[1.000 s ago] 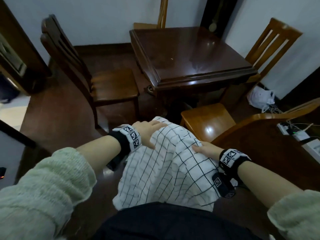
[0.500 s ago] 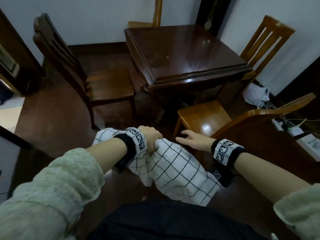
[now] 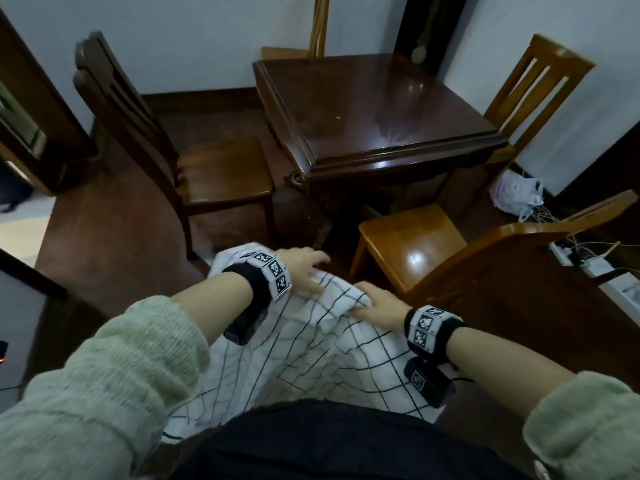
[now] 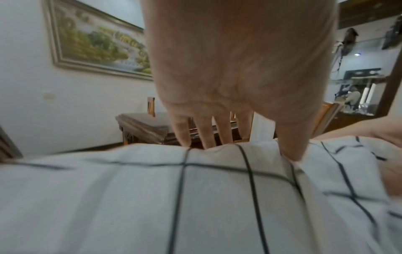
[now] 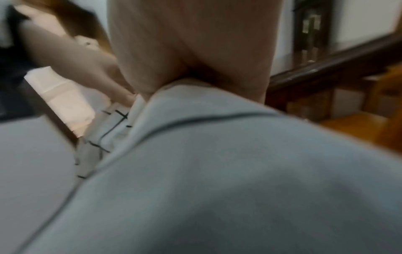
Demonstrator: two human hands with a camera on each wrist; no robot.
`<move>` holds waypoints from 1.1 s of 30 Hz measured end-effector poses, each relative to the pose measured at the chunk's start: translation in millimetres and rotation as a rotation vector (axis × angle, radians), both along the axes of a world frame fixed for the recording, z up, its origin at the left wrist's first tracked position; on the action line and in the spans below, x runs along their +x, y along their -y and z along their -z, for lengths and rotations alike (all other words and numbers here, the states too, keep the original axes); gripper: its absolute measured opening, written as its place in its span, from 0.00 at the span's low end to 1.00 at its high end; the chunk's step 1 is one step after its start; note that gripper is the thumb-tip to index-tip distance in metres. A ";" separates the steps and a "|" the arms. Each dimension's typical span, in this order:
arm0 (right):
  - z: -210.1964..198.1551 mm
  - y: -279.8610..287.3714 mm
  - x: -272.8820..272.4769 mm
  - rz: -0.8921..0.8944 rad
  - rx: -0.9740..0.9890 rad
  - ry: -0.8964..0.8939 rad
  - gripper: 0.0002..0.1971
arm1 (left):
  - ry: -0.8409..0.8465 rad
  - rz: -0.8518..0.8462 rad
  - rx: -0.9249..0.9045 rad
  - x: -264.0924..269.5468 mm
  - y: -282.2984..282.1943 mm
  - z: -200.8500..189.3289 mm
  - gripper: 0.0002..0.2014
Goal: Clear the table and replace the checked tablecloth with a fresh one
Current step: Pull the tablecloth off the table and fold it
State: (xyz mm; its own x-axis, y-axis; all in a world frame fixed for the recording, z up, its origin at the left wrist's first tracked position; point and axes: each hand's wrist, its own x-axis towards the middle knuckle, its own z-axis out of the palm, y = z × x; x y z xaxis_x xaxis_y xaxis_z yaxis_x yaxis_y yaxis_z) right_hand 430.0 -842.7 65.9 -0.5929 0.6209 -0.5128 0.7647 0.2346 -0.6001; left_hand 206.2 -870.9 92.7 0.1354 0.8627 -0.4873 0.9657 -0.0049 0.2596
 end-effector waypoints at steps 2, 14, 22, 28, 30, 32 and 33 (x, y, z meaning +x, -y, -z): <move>1.0 -9.9 14.5 0.141 -0.007 -0.102 0.21 | -0.022 0.036 0.230 -5.9 1.8 -2.5 0.40; -16.8 -11.8 6.2 0.060 -0.576 -0.178 0.19 | -0.085 0.396 0.239 4.9 11.0 -6.3 0.34; -45.9 15.2 -26.6 -0.405 0.001 0.255 0.57 | 0.032 -0.146 -0.538 -6.7 6.0 7.6 0.26; -7.2 50.9 -33.3 -0.420 0.358 0.180 0.49 | 0.218 -0.446 -0.902 -12.9 12.7 -10.8 0.34; -7.7 41.5 -30.9 -0.380 0.260 0.108 0.37 | 0.258 -0.421 -0.847 -10.8 15.0 -13.9 0.30; -6.9 24.7 -25.2 -0.297 0.122 0.092 0.34 | 0.198 -0.247 -0.552 -13.5 15.0 -11.5 0.31; -6.6 15.3 -20.4 -0.217 0.079 0.106 0.36 | 0.145 -0.178 -0.336 -13.5 15.2 -13.3 0.32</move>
